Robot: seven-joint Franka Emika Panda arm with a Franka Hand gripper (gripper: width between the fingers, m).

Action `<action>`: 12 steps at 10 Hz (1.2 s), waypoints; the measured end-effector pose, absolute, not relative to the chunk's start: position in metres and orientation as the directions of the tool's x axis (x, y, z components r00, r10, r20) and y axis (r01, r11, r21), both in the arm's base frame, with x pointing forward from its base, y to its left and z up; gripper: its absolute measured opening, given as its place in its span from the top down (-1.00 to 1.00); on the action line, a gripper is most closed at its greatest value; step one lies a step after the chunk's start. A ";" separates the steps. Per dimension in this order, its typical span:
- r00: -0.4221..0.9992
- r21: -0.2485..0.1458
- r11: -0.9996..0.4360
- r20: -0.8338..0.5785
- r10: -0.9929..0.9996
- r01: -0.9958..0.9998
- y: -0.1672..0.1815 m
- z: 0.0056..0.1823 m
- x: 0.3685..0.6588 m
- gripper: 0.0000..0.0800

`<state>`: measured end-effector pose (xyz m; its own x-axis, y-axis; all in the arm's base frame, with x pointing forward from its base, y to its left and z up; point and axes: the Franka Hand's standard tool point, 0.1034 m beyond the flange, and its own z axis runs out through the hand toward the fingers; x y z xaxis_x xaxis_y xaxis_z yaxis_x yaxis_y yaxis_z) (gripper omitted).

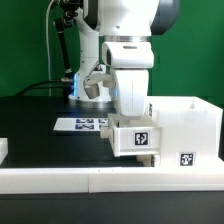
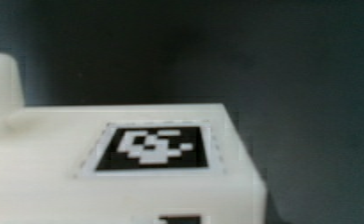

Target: Assemble drawer

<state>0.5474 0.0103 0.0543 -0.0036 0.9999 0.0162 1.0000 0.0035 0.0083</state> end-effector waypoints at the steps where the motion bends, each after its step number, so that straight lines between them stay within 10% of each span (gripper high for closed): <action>1: -0.005 0.011 0.005 0.016 1.000 1.000 0.011 0.054 0.548 0.90; 8: 0.008 -0.004 -0.008 0.014 1.000 1.000 0.007 0.054 0.547 0.90; 12: 0.019 -0.009 -0.018 0.013 1.000 1.000 0.007 0.057 0.548 -0.34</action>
Offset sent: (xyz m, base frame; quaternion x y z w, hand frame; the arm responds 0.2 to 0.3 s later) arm 0.0058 0.0183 0.0024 -0.0280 0.0025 -0.0066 0.9996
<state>0.5475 0.0067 0.0572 0.0185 0.9997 0.0127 0.9998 -0.0184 -0.0087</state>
